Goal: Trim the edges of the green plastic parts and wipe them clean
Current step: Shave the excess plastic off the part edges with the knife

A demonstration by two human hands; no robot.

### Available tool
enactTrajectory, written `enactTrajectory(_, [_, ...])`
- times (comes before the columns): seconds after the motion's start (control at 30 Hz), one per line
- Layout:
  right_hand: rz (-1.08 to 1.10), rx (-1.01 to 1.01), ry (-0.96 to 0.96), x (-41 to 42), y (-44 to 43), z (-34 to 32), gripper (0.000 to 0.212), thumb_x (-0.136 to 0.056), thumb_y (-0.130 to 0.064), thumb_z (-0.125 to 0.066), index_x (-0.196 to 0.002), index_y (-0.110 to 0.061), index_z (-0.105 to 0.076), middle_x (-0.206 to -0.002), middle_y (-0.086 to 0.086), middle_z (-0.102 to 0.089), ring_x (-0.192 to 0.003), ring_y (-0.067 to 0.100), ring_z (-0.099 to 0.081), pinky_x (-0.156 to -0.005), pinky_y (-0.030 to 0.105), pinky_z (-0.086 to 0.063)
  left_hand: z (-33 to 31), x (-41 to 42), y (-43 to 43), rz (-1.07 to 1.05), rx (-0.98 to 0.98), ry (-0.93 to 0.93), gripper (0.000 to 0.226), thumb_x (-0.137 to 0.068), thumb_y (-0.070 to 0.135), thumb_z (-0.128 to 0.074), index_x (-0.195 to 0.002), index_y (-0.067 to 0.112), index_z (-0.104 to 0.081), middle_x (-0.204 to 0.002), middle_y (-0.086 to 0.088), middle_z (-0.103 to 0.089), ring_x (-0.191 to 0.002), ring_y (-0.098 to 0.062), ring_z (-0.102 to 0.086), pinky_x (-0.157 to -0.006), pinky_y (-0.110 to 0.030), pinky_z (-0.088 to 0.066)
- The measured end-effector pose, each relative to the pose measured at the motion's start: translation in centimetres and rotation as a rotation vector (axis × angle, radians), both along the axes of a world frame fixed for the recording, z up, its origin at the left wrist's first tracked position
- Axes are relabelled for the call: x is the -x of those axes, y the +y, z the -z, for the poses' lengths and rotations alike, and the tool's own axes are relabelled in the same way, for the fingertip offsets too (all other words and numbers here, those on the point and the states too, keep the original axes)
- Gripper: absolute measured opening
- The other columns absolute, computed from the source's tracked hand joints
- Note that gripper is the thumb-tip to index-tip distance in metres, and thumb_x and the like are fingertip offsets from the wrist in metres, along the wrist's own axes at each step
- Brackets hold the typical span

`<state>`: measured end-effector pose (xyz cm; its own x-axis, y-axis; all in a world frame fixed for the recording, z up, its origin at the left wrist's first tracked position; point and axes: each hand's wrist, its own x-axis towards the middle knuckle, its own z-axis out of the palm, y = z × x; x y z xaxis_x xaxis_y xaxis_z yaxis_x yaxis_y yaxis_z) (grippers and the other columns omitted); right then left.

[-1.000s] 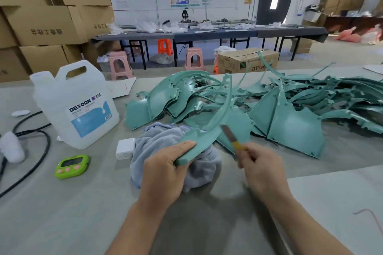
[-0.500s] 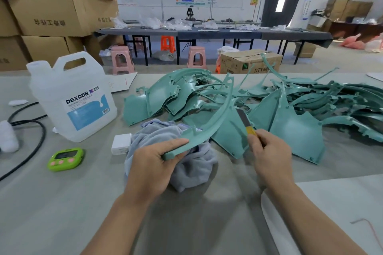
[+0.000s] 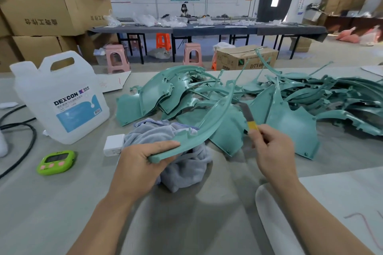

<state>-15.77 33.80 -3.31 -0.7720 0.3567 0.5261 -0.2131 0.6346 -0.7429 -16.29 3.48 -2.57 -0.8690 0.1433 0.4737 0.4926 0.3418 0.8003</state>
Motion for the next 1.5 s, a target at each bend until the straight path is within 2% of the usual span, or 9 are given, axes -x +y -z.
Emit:
enactTrajectory(0.1, [-0.205,-0.133,-0.008,-0.7,-0.9,0.4,0.018,-0.096,-0.026,-0.066,-0.08,-0.019,-0.065,-0.067,-0.003,-0.058,-0.059,0.013,-0.048,-0.053,0.021,-0.036,-0.1,0.3,-0.3,0.021,0.016,-0.005,0.022,-0.073,0.043,-0.075,-0.09,0.057,-0.076,-0.087,0.004,-0.079,-0.081,-0.02,-0.072,-0.073,-0.022,-0.056])
enactTrajectory(0.2, [-0.111,-0.145,-0.096,0.3,-0.8,0.6,0.02,-0.096,-0.029,-0.064,-0.078,-0.02,-0.064,-0.065,-0.003,-0.058,-0.06,0.015,-0.049,-0.053,0.027,-0.038,-0.4,0.8,-1.0,0.069,0.053,-0.014,0.02,-0.075,0.042,-0.076,-0.093,0.051,-0.078,-0.097,0.024,-0.076,-0.097,0.005,-0.069,-0.083,-0.01,-0.051])
enactTrajectory(0.3, [0.098,-0.013,-0.069,0.7,-0.1,0.4,0.03,-0.098,-0.027,-0.06,-0.071,-0.016,-0.056,-0.059,0.002,-0.05,-0.058,0.017,-0.046,-0.055,0.032,-0.034,-0.6,1.5,-2.2,0.13,0.076,-0.043,0.026,-0.081,0.024,-0.084,-0.098,0.043,-0.08,-0.104,0.017,-0.076,-0.106,-0.003,-0.07,-0.092,-0.019,-0.053])
enactTrajectory(0.5, [-0.136,-0.056,0.087,-0.8,-1.4,-0.1,0.024,-0.097,-0.037,-0.054,-0.076,-0.026,-0.054,-0.066,-0.001,-0.051,-0.06,0.015,-0.045,-0.056,0.022,-0.034,-0.4,1.8,-2.8,0.138,0.081,-0.043,0.024,-0.076,0.044,-0.082,-0.099,0.046,-0.079,-0.106,0.015,-0.077,-0.107,-0.006,-0.071,-0.093,-0.031,-0.056])
enactTrajectory(0.73, [0.13,-0.05,0.052,0.0,0.9,-0.3,0.036,-0.101,-0.024,-0.056,-0.068,-0.016,-0.043,-0.067,0.002,-0.047,-0.057,0.011,-0.041,-0.053,0.014,-0.031,-0.3,1.8,-2.8,0.14,0.075,-0.026,0.025,-0.076,0.033,-0.082,-0.098,0.044,-0.079,-0.104,0.014,-0.077,-0.104,-0.007,-0.072,-0.091,-0.029,-0.057])
enactTrajectory(1.03, [-0.103,-0.132,0.004,-1.6,-2.5,0.5,0.036,-0.101,-0.023,-0.06,-0.068,-0.021,-0.045,-0.059,0.0,-0.046,-0.057,0.017,-0.042,-0.053,0.026,-0.031,-0.4,1.6,-2.4,0.102,0.051,-0.052,0.038,-0.082,0.006,-0.08,-0.097,0.041,-0.08,-0.104,0.014,-0.077,-0.106,-0.006,-0.071,-0.095,-0.032,-0.056])
enactTrajectory(1.17, [-0.169,-0.132,-0.053,-2.4,-3.7,0.7,0.031,-0.101,-0.03,-0.059,-0.072,-0.021,-0.053,-0.059,-0.001,-0.053,-0.056,0.018,-0.047,-0.053,0.033,-0.038,-0.3,1.7,-2.0,0.077,-0.014,-0.058,0.024,-0.077,0.022,-0.08,-0.098,0.034,-0.082,-0.104,0.011,-0.078,-0.106,-0.008,-0.071,-0.096,-0.041,-0.057])
enactTrajectory(1.33, [-0.243,-0.239,-0.12,-3.2,-5.6,0.9,0.038,-0.099,-0.03,-0.062,-0.067,-0.029,-0.041,-0.06,-0.011,-0.049,-0.055,0.012,-0.042,-0.051,0.022,-0.032,-0.1,2.1,-2.1,0.105,-0.183,-0.096,0.025,-0.074,0.034,-0.079,-0.098,0.028,-0.083,-0.104,0.0,-0.079,-0.105,-0.023,-0.072,-0.093,-0.054,-0.057])
enactTrajectory(1.5, [-0.059,-0.11,-0.051,-3.4,-5.7,0.3,0.031,-0.098,-0.025,-0.06,-0.069,-0.02,-0.053,-0.058,-0.002,-0.052,-0.055,0.018,-0.046,-0.049,0.028,-0.033,-0.1,2.1,-2.0,0.108,-0.201,-0.12,0.024,-0.075,0.031,-0.078,-0.098,0.027,-0.083,-0.102,-0.001,-0.079,-0.105,-0.027,-0.072,-0.094,-0.054,-0.056])
